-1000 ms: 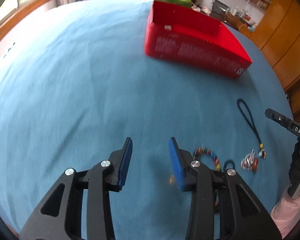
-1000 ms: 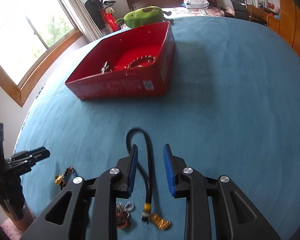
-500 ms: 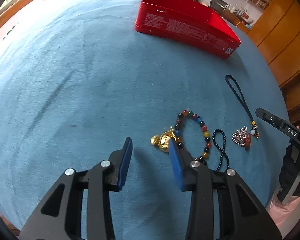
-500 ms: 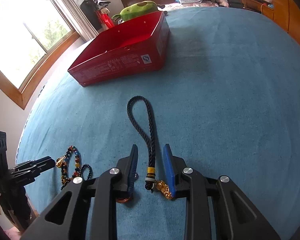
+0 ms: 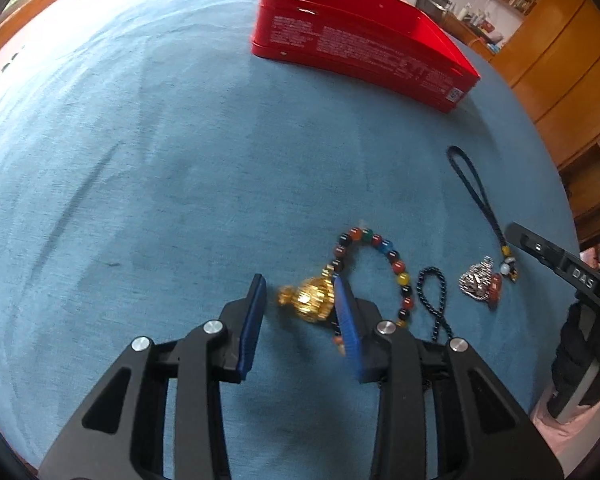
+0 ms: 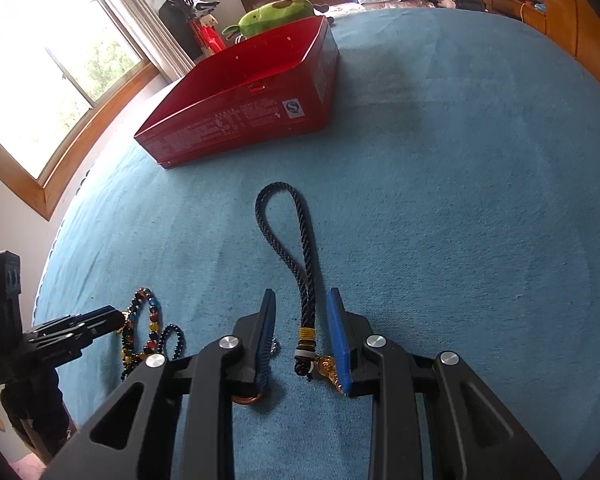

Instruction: Organize jewelry

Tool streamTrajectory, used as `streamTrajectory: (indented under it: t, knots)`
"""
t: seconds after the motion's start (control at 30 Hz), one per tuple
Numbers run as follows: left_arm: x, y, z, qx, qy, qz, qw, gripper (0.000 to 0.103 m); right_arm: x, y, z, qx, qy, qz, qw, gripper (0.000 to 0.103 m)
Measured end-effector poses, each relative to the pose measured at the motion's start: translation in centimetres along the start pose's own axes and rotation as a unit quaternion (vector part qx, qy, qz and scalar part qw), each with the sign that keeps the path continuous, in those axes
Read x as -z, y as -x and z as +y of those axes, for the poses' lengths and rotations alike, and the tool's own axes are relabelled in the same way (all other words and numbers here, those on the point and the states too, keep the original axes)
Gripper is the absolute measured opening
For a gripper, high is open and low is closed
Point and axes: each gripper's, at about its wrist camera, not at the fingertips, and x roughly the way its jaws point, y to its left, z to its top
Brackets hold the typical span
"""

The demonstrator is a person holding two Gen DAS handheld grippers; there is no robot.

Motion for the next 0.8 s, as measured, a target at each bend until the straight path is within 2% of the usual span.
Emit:
streamTrajectory:
  t: [0.1, 0.17, 0.23, 0.27, 0.3, 0.4, 0.6, 0.8]
  knots:
    - [0.0, -0.2, -0.2, -0.002, -0.002, 0.001, 1.0000, 0.034, 0.0, 0.1, -0.1, -0.001, -0.001, -0.001, 1.000, 0.027]
    - [-0.1, -0.3, -0.3, -0.004, -0.001, -0.001, 1.0000, 0.026, 0.0, 0.1, 0.0, -0.002, -0.001, -0.002, 1.000, 0.027]
    - [-0.1, -0.3, -0.2, -0.001, 0.000, -0.003, 1.0000, 0.025, 0.0, 0.2, -0.1, -0.002, -0.003, -0.003, 1.000, 0.027]
    - [-0.1, -0.3, -0.2, -0.002, -0.001, -0.004, 1.0000, 0.016, 0.0, 0.2, -0.1, -0.002, -0.003, -0.003, 1.000, 0.027]
    - [-0.1, -0.3, -0.1, -0.007, -0.002, -0.005, 1.0000, 0.015, 0.0, 0.2, -0.2, -0.003, -0.004, -0.003, 1.000, 0.027]
    - [0.0, 0.0, 0.5, 0.002, 0.002, -0.007, 1.0000, 0.015, 0.0, 0.2, -0.3, -0.004, -0.007, -0.004, 1.000, 0.027]
    - [-1.0, 1.2, 2.9, -0.014, 0.026, -0.033, 0.9990, 0.015, 0.0, 0.1, -0.3, -0.004, -0.009, -0.004, 1.000, 0.027]
    - [-2.1, 1.4, 4.7, -0.013, 0.045, -0.036, 0.9982, 0.015, 0.0, 0.0, -0.4, -0.004, -0.012, -0.002, 1.000, 0.027]
